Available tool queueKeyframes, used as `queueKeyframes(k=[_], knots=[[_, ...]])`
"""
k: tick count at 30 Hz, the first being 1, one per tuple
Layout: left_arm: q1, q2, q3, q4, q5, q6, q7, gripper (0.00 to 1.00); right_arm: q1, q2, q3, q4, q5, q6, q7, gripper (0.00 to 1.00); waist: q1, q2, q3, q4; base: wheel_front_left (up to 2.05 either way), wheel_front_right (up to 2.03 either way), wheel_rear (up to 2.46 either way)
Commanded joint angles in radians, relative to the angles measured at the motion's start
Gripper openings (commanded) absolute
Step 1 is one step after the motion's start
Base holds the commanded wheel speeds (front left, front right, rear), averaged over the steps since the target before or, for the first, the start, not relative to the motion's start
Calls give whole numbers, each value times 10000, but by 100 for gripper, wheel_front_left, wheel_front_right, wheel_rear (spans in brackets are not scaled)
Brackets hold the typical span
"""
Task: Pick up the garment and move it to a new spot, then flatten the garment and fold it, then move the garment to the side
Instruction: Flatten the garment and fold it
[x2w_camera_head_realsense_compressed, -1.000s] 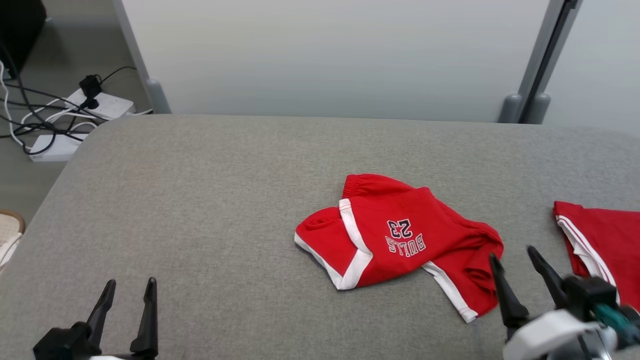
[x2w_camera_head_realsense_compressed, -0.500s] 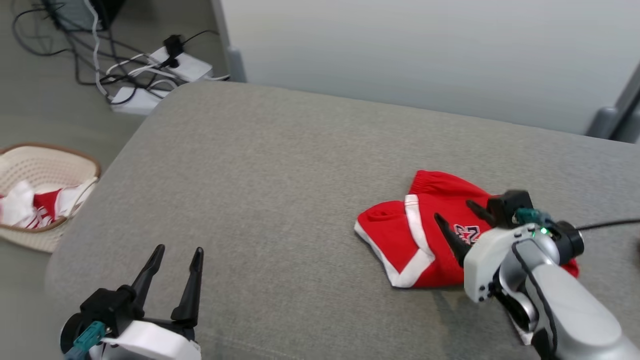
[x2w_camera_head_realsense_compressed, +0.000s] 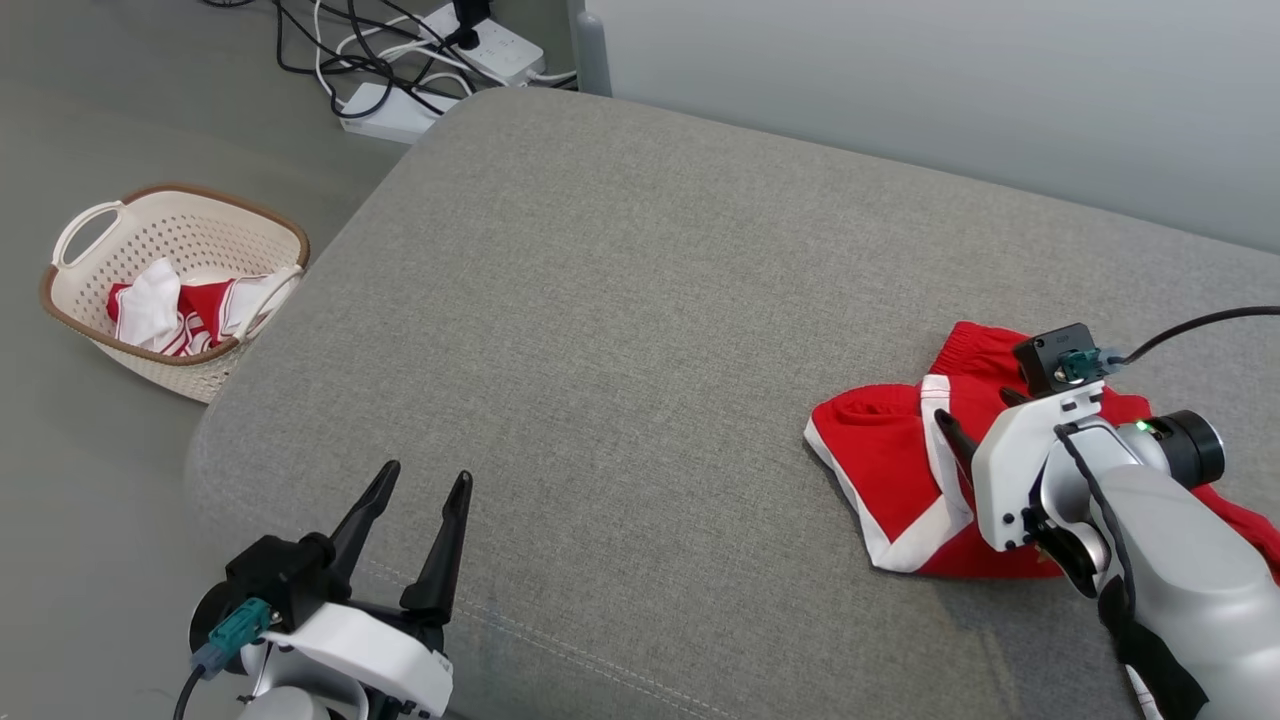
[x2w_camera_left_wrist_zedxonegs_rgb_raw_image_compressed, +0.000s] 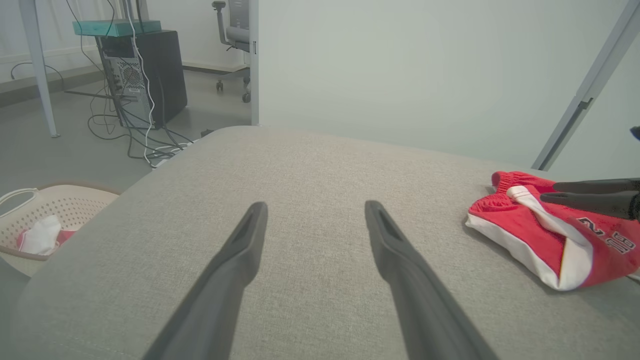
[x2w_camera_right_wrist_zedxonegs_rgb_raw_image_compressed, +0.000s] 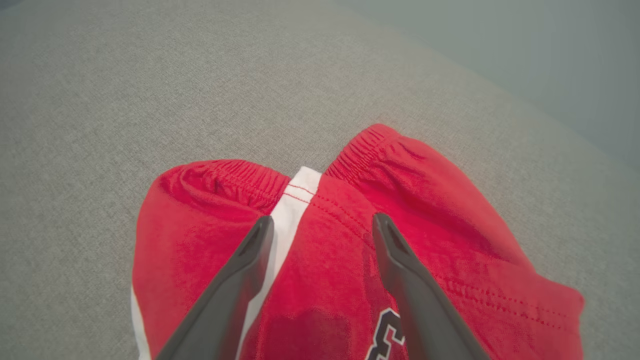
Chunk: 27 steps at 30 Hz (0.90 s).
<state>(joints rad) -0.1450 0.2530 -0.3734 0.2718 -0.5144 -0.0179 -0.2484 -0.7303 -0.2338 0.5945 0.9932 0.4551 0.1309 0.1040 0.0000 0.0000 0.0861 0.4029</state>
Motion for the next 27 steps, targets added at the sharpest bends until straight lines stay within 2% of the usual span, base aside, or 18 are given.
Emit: queueKeyframes(k=[1,2,3,4,5,6,7,8,17,27], knots=[[-620,125,452,-164,210,-115,-130,100,-290,-13,184,-20,114,-2,-169,100,0,0,79,61,0,0,0],[-638,79,496,-138,257,-164,-130,100,-360,-11,221,103,180,-2,-234,100,0,0,113,68,0,0,0],[-656,32,527,-102,307,-215,-131,100,-424,-8,237,225,261,-2,-304,83,0,0,137,81,0,0,0],[-677,-15,558,-69,356,-267,-131,100,-480,-15,295,335,306,-2,-361,70,0,0,159,98,0,0,0],[-677,-15,558,-69,356,-267,-131,100,-480,-15,295,335,306,-2,-361,70,0,0,159,98,0,0,0],[-722,-119,640,-24,427,-374,-131,100,-583,-20,438,533,403,-2,-408,42,0,0,217,124,0,0,0],[-742,-215,715,-20,384,-451,-132,100,-643,-34,492,608,460,-2,-464,31,0,0,245,139,0,0,0],[-765,-261,766,-4,416,-507,-132,100,-696,-43,554,689,517,-2,-494,0,0,0,271,150,0,0,0],[-829,-547,1097,169,716,-799,-132,100,-929,-82,998,982,1147,-2,-750,0,0,0,394,115,0,0,0],[-679,-621,1601,127,1112,-942,-133,100,-714,-284,1166,87,2003,-2,-2346,0,0,0,217,-507,0,0,0]])
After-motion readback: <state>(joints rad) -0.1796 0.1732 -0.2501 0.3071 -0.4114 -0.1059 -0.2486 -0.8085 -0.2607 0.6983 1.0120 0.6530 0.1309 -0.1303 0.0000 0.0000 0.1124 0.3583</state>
